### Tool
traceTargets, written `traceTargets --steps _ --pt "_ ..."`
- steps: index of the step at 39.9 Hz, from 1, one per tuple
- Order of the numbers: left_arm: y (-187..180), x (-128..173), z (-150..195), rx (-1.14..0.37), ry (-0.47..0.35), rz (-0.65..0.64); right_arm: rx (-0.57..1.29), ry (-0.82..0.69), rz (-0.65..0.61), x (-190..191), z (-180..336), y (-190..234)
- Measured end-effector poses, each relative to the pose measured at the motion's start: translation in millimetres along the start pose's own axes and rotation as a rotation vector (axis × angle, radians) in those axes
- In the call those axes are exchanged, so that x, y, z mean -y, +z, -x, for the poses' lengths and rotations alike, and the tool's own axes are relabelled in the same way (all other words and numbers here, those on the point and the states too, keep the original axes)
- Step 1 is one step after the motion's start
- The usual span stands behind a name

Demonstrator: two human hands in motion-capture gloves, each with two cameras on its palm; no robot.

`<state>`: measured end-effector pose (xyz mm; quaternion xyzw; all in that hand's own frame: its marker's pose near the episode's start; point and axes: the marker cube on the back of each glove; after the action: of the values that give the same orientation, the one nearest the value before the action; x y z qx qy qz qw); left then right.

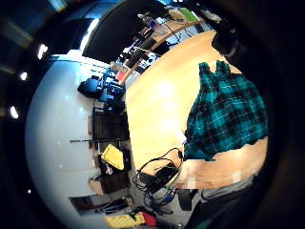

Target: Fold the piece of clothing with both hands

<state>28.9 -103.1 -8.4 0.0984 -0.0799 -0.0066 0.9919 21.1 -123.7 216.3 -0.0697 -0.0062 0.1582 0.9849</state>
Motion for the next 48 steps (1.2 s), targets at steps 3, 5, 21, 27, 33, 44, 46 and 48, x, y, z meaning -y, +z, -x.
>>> traceTargets --steps 3,5,21,27,33,44,46,48 --pt "16 10 3 -0.036 -0.007 0.009 0.038 -0.028 -0.053 -7 4 -8" --pt "27 12 3 -0.072 -0.015 0.031 0.079 -0.065 -0.096 -20 9 -19" --pt "108 -56 -23 -0.227 -0.07 0.326 0.037 -0.066 -0.113 -27 4 -31" --pt "131 -62 -30 -0.26 -0.05 0.397 0.139 -0.079 -0.042 -21 1 -30" --pt "138 -65 -32 -0.283 -0.062 0.44 0.215 -0.116 0.025 -1 -1 -24" --pt "129 -64 -31 -0.408 -0.041 0.456 0.236 -0.139 -0.059 34 3 -63" --pt "120 -63 -31 -0.467 -0.024 0.46 0.231 -0.162 -0.08 29 8 -77" --pt "108 -61 -29 -0.515 -0.01 0.439 0.223 -0.187 -0.097 22 16 -93"
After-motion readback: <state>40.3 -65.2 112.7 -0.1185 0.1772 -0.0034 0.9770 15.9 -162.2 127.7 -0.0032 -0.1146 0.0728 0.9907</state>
